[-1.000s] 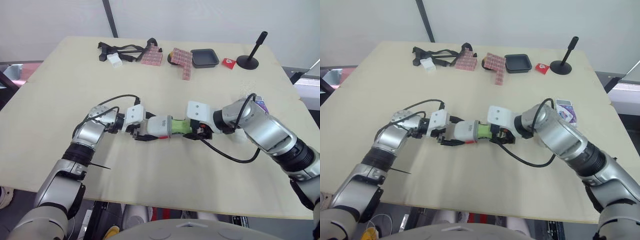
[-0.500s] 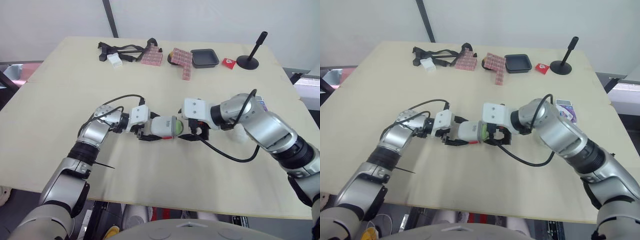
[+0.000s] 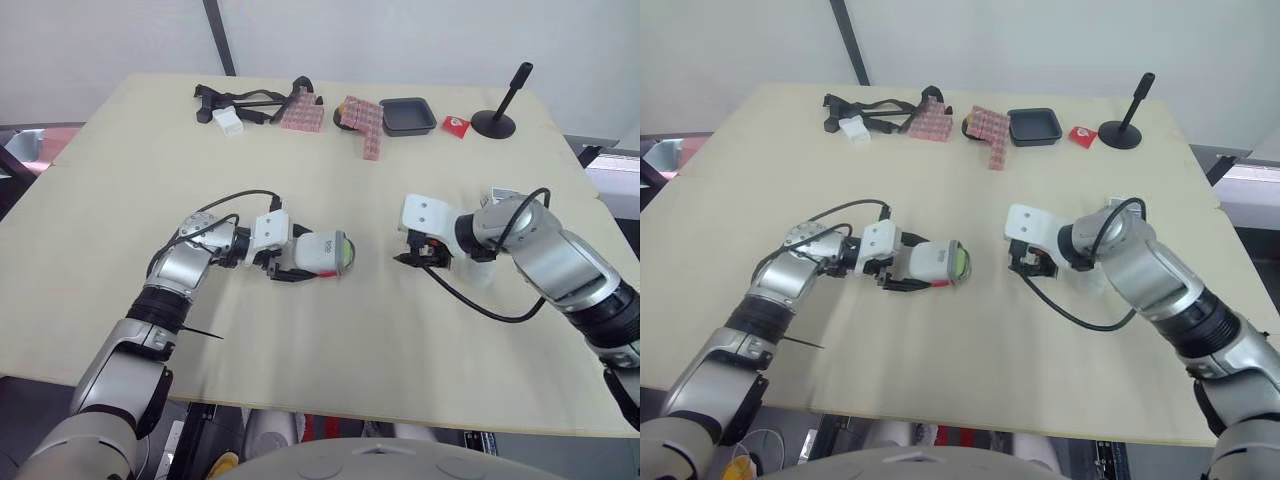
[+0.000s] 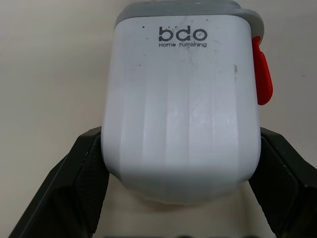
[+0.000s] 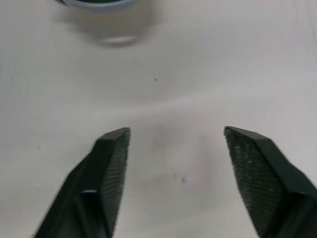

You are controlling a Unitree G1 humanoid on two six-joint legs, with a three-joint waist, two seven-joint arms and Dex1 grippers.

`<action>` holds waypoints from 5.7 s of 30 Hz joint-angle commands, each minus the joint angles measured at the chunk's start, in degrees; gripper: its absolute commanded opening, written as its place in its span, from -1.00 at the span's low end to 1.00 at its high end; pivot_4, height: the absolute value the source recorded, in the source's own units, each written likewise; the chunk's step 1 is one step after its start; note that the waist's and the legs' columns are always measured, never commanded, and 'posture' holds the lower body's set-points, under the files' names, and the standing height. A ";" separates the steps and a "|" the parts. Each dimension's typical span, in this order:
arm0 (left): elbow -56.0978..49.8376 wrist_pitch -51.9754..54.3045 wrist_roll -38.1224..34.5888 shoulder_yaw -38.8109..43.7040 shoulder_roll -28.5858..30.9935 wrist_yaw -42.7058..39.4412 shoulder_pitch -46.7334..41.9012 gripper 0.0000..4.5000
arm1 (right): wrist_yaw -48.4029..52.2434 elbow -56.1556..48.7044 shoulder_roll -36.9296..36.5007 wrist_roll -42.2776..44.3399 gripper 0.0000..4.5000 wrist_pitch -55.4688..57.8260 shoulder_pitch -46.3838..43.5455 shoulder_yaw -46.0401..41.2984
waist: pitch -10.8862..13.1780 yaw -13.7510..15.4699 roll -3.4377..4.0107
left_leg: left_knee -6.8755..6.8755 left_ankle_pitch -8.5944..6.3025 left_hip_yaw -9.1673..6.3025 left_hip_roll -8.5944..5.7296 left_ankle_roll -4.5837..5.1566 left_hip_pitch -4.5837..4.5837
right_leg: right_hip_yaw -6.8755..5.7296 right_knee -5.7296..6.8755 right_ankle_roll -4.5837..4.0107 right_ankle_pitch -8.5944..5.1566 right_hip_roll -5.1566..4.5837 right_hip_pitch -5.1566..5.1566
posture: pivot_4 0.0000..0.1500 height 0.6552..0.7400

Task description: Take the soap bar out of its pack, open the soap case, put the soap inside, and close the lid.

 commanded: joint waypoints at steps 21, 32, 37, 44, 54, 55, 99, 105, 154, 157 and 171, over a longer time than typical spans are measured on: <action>-1.95 0.78 -1.48 0.89 -0.98 0.50 -1.87 0.54 | 0.99 3.00 6.81 -6.61 -0.97 -3.50 -6.35 8.22 | 0.00 0.12 0.01 | 0.03 0.00 0.00 -0.01 0.00 0.07 | -0.01 0.08 0.00 0.00 -0.02 -0.01 | 1.00 1.00; -1.28 0.05 -0.50 -0.05 -1.54 0.46 -2.01 0.54 | 2.51 2.62 9.73 -6.62 -0.97 -7.47 -8.53 7.47 | 0.00 0.10 0.01 | 0.05 0.00 0.00 -0.01 0.00 0.09 | 0.00 0.16 0.00 0.00 -0.02 -0.04 | 1.00 1.00; -1.89 0.30 -0.73 0.15 -1.53 0.44 -1.85 0.54 | 3.84 1.45 8.98 -6.00 -0.97 -7.05 -7.15 6.58 | 0.00 0.10 0.01 | 0.05 0.00 0.00 -0.01 0.00 0.07 | -0.01 0.16 0.00 0.00 -0.03 -0.04 | 1.00 1.00; -4.29 1.34 -1.82 1.08 -0.69 0.18 -1.21 0.54 | -1.53 8.18 8.83 -9.95 -0.97 -6.57 -3.57 6.23 | 0.00 0.13 0.01 | 0.05 0.00 0.00 -0.02 0.00 0.03 | -0.01 0.17 0.00 0.00 -0.05 -0.04 | 1.00 1.00; -7.31 3.18 -4.06 3.43 3.58 -0.21 0.17 0.54 | -2.13 0.98 6.05 0.56 0.25 8.10 3.05 -11.09 | 0.01 0.18 0.01 | 0.05 0.00 0.00 -0.02 0.00 0.00 | -0.01 0.13 0.00 0.00 -0.04 -0.04 | 1.00 1.00; -7.47 3.38 -4.35 3.69 3.78 -0.12 0.46 0.54 | -2.25 -0.77 6.09 2.32 0.42 10.86 3.78 -13.59 | 0.01 0.27 0.01 | 0.05 0.00 0.00 -0.02 0.00 0.00 | -0.01 0.12 0.00 0.00 -0.04 -0.05 | 1.00 1.00; -11.05 -0.45 -5.54 2.93 0.04 3.79 3.50 0.54 | -49.33 9.34 31.82 71.13 0.99 42.65 6.63 -41.83 | 0.02 1.70 0.14 | -0.08 0.00 -0.01 -0.06 -0.03 0.26 | -0.21 -0.17 0.01 0.00 0.10 0.01 | 1.00 1.00; -11.11 -0.45 -5.54 2.43 -0.58 3.76 2.99 0.54 | -50.50 9.98 34.12 71.37 0.99 41.01 5.47 -40.91 | 0.02 1.67 0.14 | -0.09 0.00 -0.01 -0.06 -0.03 0.28 | -0.23 -0.17 0.01 0.00 -0.03 0.00 | 1.00 1.00; -14.44 5.98 -8.23 9.01 1.36 13.57 7.88 1.00 | -62.07 3.83 17.69 78.96 -0.04 31.53 4.20 -36.56 | 0.05 1.10 0.17 | -0.18 -0.02 -0.02 -0.08 -0.07 -0.04 | -0.27 -0.28 0.03 0.01 0.17 0.02 | 1.00 1.00; -21.90 13.42 -11.31 11.46 -2.00 20.97 12.56 1.00 | -62.30 -0.89 13.62 75.78 -0.04 32.23 3.66 -33.82 | 0.05 1.28 0.17 | -0.18 -0.04 -0.02 -0.10 -0.08 -0.06 | -0.28 -0.34 0.04 0.02 0.18 0.08 | 1.00 1.00; -42.37 41.81 -25.10 12.76 1.11 24.88 21.29 1.00 | -46.73 -11.20 -1.03 61.98 -0.04 33.83 -2.80 -20.44 | 0.10 1.54 0.21 | -0.23 -0.06 -0.10 -0.03 -0.12 0.00 | -0.29 -0.46 0.06 0.02 0.17 0.16 | 1.00 1.00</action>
